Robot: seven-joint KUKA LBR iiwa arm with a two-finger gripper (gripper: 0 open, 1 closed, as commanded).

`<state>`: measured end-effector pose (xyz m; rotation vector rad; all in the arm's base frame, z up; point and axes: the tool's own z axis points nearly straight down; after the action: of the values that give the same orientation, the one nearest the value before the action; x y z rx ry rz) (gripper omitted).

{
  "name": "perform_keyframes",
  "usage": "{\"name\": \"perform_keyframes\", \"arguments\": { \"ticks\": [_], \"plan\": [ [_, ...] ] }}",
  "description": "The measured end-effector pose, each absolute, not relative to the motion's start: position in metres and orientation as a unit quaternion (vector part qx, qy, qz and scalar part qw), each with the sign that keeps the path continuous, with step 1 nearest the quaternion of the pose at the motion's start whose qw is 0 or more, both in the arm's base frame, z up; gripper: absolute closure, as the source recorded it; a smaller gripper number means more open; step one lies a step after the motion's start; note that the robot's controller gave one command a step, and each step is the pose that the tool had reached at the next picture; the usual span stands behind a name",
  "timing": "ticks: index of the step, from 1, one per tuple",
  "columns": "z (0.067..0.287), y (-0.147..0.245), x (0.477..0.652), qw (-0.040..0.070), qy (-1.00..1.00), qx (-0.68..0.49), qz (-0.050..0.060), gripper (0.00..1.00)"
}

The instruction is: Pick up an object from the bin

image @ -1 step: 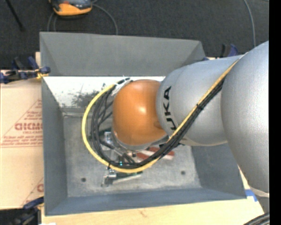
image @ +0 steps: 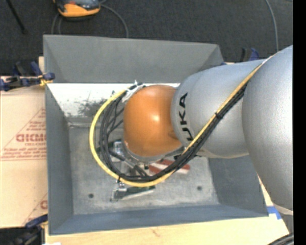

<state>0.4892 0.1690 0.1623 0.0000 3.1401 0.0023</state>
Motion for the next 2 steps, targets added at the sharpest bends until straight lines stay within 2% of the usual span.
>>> {"name": "perform_keyframes", "arguments": {
  "ticks": [1, 2],
  "plan": [
    [0.126, 0.13, 0.479, 0.002, 0.999, -0.032, 0.001, 0.0],
    [0.078, 0.107, 0.494, -0.004, 1.0, 0.026, 0.002, 1.0]
  ]
}}
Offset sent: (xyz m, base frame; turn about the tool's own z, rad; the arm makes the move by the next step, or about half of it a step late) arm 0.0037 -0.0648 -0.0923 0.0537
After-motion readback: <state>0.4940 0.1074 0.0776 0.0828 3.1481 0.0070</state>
